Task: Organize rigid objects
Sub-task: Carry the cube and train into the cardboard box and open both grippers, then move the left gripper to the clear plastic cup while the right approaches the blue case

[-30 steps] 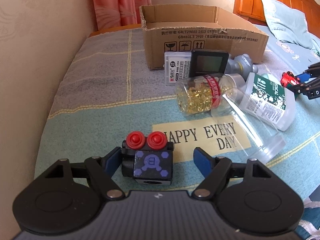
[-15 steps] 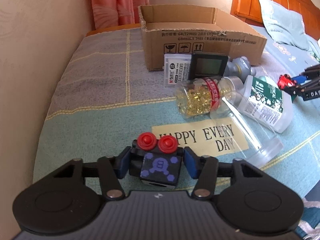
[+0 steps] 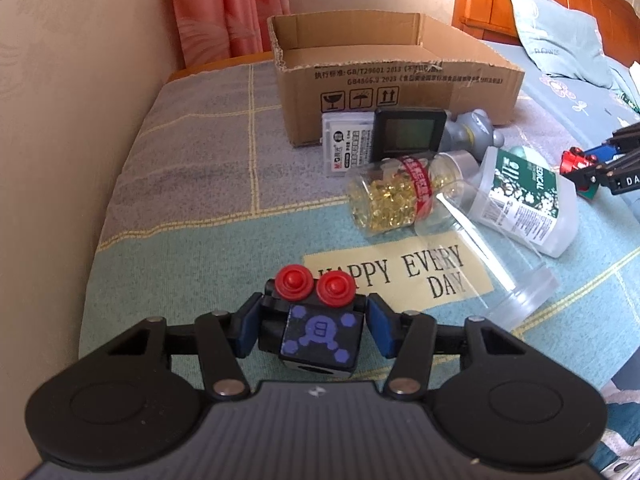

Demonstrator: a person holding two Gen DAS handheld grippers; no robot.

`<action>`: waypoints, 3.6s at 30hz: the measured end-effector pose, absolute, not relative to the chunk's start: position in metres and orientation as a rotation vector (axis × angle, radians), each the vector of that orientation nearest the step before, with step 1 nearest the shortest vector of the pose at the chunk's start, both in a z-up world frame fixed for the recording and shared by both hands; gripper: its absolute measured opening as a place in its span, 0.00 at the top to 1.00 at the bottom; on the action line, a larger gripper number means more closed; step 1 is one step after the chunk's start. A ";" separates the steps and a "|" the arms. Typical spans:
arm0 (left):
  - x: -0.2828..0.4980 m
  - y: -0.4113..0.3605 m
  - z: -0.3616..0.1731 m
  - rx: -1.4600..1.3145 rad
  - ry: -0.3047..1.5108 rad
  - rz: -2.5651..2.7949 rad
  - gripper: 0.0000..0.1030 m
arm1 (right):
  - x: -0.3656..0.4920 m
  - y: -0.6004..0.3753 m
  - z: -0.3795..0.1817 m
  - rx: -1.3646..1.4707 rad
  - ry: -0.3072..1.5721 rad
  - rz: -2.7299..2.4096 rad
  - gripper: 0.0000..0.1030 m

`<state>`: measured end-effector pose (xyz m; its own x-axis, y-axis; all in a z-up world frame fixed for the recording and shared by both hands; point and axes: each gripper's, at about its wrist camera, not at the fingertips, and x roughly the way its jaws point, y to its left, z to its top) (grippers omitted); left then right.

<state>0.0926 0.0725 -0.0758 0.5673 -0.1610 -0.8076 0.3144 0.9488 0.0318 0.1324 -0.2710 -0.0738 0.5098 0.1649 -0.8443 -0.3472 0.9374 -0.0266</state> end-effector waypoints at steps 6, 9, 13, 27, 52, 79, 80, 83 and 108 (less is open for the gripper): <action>0.092 0.072 -0.058 0.180 0.910 -0.309 0.48 | 0.127 -0.271 -0.061 -0.196 0.968 0.308 0.47; 0.094 0.069 -0.044 0.189 0.897 -0.344 0.48 | 0.124 -0.267 -0.045 -0.208 0.948 0.310 0.47; 0.103 0.061 -0.021 0.218 0.865 -0.394 0.48 | 0.124 -0.258 -0.021 -0.226 0.903 0.330 0.47; 0.240 -0.005 0.035 0.292 0.763 -0.456 0.48 | 0.175 -0.214 0.031 -0.224 0.794 0.364 0.47; 0.196 0.023 0.034 0.305 0.645 -0.334 0.01 | 0.261 -0.197 0.030 -0.195 0.841 0.314 0.47; 0.106 0.045 -0.019 0.209 0.699 -0.294 0.01 | 0.194 -0.221 -0.030 -0.025 1.034 0.078 0.00; 0.105 0.044 -0.021 0.211 0.705 -0.295 0.01 | 0.191 -0.223 -0.036 -0.001 1.061 0.068 0.00; 0.102 0.041 -0.025 0.219 0.714 -0.294 0.01 | 0.186 -0.224 -0.055 0.057 1.127 0.046 0.00; 0.078 0.016 -0.034 0.255 0.748 -0.462 0.01 | 0.152 -0.245 -0.093 0.002 1.132 -0.049 0.00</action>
<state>0.0784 0.0162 -0.0344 0.6401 -0.3110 -0.7025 0.4888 0.8704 0.0601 0.1516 -0.2448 -0.0925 0.4235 -0.0380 -0.9051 0.0397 0.9989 -0.0234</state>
